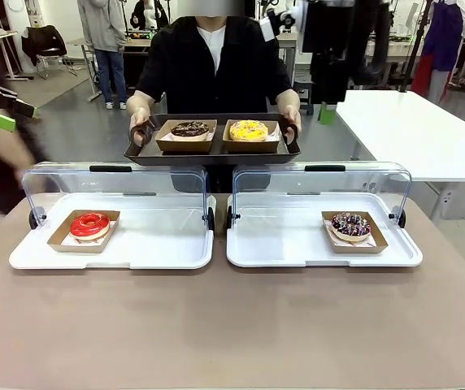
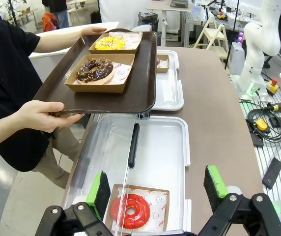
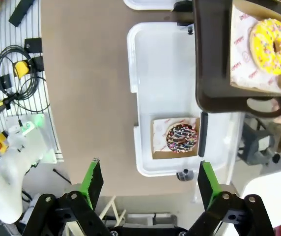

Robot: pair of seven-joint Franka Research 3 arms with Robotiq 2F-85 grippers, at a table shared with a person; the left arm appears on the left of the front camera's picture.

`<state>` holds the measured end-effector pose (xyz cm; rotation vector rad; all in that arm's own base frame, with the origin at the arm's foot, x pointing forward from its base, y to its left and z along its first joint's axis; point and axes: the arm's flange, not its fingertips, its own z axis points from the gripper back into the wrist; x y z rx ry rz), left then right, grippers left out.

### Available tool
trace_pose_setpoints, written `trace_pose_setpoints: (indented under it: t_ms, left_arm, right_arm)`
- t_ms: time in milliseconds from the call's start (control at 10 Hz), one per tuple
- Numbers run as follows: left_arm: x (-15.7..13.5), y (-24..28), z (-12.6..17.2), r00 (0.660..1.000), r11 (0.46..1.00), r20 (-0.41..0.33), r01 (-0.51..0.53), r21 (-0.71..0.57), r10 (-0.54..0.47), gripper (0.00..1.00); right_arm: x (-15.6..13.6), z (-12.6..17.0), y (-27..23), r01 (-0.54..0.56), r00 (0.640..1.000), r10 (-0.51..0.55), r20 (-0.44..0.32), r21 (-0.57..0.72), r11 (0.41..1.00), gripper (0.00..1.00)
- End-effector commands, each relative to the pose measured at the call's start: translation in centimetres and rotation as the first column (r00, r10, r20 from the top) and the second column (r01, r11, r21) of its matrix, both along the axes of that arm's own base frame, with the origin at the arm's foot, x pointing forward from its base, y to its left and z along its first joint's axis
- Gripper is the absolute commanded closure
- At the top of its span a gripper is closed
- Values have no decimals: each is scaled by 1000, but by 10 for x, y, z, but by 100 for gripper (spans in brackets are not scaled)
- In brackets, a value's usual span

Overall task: Provide the desired donut to the person.
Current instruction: Place the picked Paper togo box onto the Handle tray extended by the person.

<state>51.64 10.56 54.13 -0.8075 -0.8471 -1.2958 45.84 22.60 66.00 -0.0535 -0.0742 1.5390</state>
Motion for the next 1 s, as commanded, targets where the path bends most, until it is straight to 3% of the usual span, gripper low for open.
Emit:
trace_pose_setpoints:
  t_ms: [0,100,900]
  left_arm:
    - [-1,-1,2,1000,1000,-6,-2,-3,2,0]
    - [-1,-1,2,1000,1000,-6,-2,-3,2,0]
    - [-1,-1,2,1000,1000,-6,-2,-3,2,0]
  right_arm:
    - [-5,-24,-19,1,999,-4,42,74,997,0]
    - [0,0,0,0,1000,0,0,0,1000,0]
    - [0,0,0,0,1000,0,0,0,1000,0]
